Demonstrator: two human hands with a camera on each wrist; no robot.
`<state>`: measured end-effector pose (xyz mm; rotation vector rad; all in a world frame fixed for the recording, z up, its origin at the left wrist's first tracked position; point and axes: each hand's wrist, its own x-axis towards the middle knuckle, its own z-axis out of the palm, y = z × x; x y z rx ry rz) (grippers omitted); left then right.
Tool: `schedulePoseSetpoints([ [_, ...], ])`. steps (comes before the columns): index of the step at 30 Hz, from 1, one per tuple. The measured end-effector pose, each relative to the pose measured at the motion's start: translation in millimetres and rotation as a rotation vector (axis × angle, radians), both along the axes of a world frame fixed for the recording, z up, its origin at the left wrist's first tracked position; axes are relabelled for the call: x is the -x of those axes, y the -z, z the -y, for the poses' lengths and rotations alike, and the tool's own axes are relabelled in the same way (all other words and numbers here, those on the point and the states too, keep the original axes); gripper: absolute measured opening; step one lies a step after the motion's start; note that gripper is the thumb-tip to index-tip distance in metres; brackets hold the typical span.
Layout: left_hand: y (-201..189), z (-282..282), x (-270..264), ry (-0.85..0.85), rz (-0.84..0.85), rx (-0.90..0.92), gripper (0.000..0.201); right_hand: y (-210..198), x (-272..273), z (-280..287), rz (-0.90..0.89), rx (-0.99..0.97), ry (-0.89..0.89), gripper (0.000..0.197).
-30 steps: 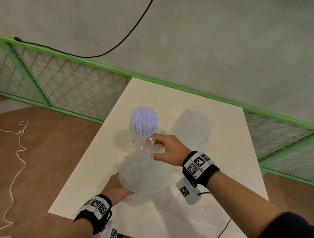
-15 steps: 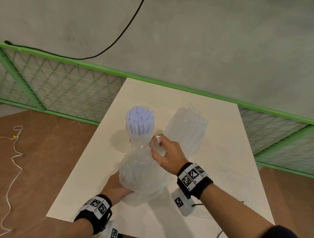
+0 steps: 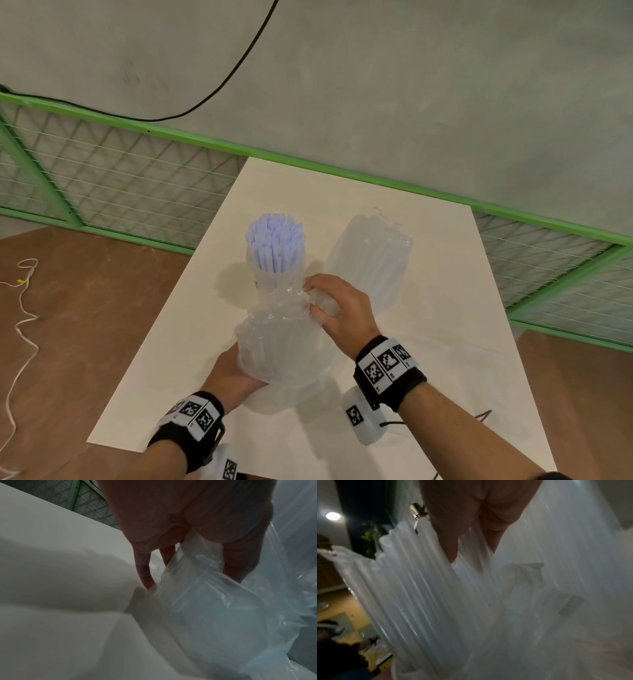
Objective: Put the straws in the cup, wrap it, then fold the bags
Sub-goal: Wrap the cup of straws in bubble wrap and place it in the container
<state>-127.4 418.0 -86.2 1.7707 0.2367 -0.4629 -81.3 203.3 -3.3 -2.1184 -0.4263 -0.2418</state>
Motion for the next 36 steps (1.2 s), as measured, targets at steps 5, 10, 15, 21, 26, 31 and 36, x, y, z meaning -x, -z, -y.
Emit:
schedulePoseSetpoints([
  [5, -1, 2, 0, -0.003, -0.015, -0.030, 0.064, -4, 3, -2, -0.123, -0.139, 0.023, 0.019],
  [10, 2, 1, 0, 0.011, -0.013, -0.049, 0.054, -19, -1, 1, -0.064, -0.151, 0.117, 0.026],
  [15, 1, 1, -1, 0.003, -0.015, -0.041, 0.054, -67, -13, 14, 0.079, -0.320, 0.213, 0.031],
  [21, 1, 3, -3, 0.017, -0.027, -0.041, 0.050, -144, -26, 53, 0.209, -0.524, 0.250, 0.034],
  [26, 3, 4, -4, 0.025, -0.046, -0.033, 0.053, -180, -40, 89, 0.357, -0.575, 0.228, 0.031],
  [31, 3, 4, -3, 0.019, -0.041, -0.039, 0.047, -158, -66, 112, 0.210, -0.469, 0.194, 0.032],
  [36, 6, 2, -3, 0.000, -0.049, -0.025, 0.049, -104, -79, 112, 0.068, -0.135, 0.214, 0.028],
])
